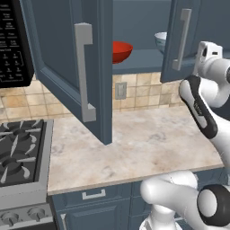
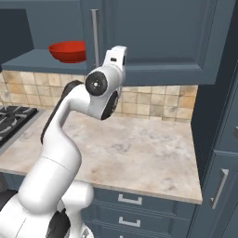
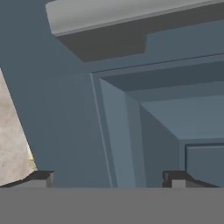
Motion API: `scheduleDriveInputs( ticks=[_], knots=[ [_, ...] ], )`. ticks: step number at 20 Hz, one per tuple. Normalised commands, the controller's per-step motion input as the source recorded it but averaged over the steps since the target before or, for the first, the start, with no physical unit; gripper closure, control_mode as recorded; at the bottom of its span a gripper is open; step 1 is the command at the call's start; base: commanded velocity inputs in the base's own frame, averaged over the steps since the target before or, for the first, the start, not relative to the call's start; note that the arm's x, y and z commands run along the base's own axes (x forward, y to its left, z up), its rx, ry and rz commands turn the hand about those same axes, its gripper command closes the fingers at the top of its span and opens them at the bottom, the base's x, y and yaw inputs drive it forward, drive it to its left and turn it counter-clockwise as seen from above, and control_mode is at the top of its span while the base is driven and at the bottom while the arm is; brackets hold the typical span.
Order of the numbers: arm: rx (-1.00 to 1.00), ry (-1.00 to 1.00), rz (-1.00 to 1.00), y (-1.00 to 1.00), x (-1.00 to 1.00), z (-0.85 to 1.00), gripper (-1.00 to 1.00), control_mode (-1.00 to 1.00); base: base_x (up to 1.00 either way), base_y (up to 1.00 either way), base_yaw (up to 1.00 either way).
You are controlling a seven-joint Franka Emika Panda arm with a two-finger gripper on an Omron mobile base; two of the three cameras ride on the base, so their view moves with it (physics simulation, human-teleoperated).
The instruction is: Open the cabinet. Pick the bowls from the counter and place them in the cabinet. Then close the cabinet.
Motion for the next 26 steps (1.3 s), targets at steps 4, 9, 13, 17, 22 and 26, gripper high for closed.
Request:
scheduleDriveInputs(
  ticks=[4,9,13,17,22,26],
  knots=[
    [0.0,0.01,-0.09,0.0,0.54,-0.26,-1.0,-1.0,0.0,0.0,0.0],
    [0.0,0.08,-0.02,0.0,0.57,-0.17,-1.0,-1.0,0.0,0.0,0.0],
    [0.0,0.12,0.0,-0.02,0.55,-0.14,-1.0,-1.0,0.0,0.0,0.0],
    [0.0,0.11,0.0,-0.05,0.48,-0.19,-1.0,-1.0,0.0,0.0,0.0],
    [0.0,0.03,0.0,-0.12,0.34,-0.29,-1.0,-1.0,0.0,0.0,0.0],
    [0.0,0.0,0.0,-0.15,0.24,-0.41,-1.0,-1.0,0.0,0.0,0.0]
  ],
)
